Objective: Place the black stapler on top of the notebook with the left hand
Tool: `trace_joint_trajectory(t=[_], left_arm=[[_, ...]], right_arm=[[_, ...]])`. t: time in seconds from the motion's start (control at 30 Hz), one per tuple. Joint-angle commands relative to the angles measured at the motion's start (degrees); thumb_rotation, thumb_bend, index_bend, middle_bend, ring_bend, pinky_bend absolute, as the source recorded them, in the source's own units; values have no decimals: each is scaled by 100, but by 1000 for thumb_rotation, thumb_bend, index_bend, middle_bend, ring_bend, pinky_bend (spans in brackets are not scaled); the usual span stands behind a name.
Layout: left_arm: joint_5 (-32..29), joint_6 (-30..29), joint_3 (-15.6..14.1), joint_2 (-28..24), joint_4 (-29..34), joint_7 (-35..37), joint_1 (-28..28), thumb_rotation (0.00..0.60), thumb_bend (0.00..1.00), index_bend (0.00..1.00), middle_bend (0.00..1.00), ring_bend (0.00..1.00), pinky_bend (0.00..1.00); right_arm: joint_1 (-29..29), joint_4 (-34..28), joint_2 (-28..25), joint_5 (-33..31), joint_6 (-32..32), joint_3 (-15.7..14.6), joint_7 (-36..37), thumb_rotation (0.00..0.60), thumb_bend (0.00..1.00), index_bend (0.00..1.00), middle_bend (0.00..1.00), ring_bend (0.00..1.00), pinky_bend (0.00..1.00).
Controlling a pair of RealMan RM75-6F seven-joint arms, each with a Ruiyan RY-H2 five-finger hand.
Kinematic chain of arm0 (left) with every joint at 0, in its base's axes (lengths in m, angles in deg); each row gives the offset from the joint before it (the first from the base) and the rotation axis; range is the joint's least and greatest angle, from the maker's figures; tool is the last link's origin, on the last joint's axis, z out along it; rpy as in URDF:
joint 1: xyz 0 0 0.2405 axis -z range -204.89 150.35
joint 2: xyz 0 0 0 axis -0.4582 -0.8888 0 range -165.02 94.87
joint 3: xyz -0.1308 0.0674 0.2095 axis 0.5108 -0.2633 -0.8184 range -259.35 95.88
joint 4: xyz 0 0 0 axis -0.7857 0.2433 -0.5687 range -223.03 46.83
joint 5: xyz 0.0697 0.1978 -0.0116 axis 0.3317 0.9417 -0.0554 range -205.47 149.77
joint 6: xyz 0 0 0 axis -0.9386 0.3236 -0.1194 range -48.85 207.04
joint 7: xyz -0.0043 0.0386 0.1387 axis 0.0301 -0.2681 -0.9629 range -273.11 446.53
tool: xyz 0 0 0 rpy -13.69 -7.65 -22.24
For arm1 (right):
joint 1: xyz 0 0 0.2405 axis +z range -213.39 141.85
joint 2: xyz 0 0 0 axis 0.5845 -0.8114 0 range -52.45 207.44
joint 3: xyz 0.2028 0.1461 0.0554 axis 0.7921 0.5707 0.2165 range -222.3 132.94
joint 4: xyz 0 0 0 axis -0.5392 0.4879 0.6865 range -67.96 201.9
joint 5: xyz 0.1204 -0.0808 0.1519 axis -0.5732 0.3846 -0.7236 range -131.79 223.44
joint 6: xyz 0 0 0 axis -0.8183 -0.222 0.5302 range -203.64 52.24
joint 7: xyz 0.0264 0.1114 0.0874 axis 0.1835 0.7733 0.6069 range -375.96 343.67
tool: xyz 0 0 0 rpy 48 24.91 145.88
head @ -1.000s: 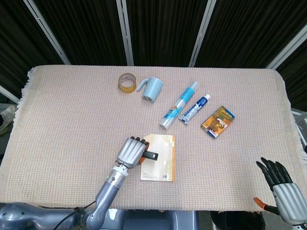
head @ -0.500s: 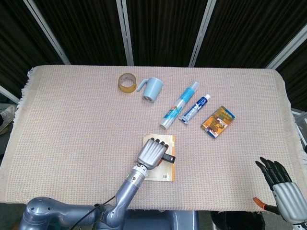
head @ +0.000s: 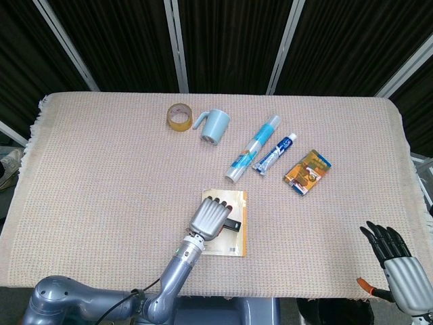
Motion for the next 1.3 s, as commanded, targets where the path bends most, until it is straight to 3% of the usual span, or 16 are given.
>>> trace_joint_trajectory(t=[0.03,0.13,0.3,0.57,0.73,0.9,1.0,1.1,1.3], left_arm=[[-44,-29,-6,30,-40,-12,38,600,270,414,396,403,495],[-99,3,-30,15,0,22,65,600,220,298,336,351,475],[-235,9,-104,-121,243,-61,91,600,167,114,223,209,325],[124,-421,-296,-620,1014,-8,-59,600,165,48,115,107,236],[959,-1398,-902,-1547,2054,-155,-604,600,166,45,82,73,217],[1902,-2651,-1902,-2889,2975,128,-1596,600,169,15,42,44,214],[2554,-3810,-2774,-3864,2899,1058,-2665,600,170,13,37,39,213],[2718,-4246,-3042,-4186,2582,1593,-3197,600,175,20,39,37,196],[2443,-4236,-3061,-4542,2413,2356,-3709,600,190,38,43,34,188]], right_arm=[[-7,11,-4,2,21,0,18,600,98,0,0,0,0],[-11,17,-6,-4,35,1,43,600,97,0,0,0,0],[-15,16,0,10,41,-7,32,600,97,0,0,0,0],[-27,21,-4,-10,60,-2,35,600,97,0,0,0,0],[-31,24,-17,-57,78,19,74,600,96,0,0,0,0],[-22,-4,28,-132,10,46,-71,600,97,0,0,0,0],[73,-87,185,-297,-312,88,-503,600,98,0,0,0,0],[107,-157,292,-399,-476,105,-828,600,97,0,0,0,0],[95,-210,398,-411,-532,85,-1119,600,96,0,0,0,0]])
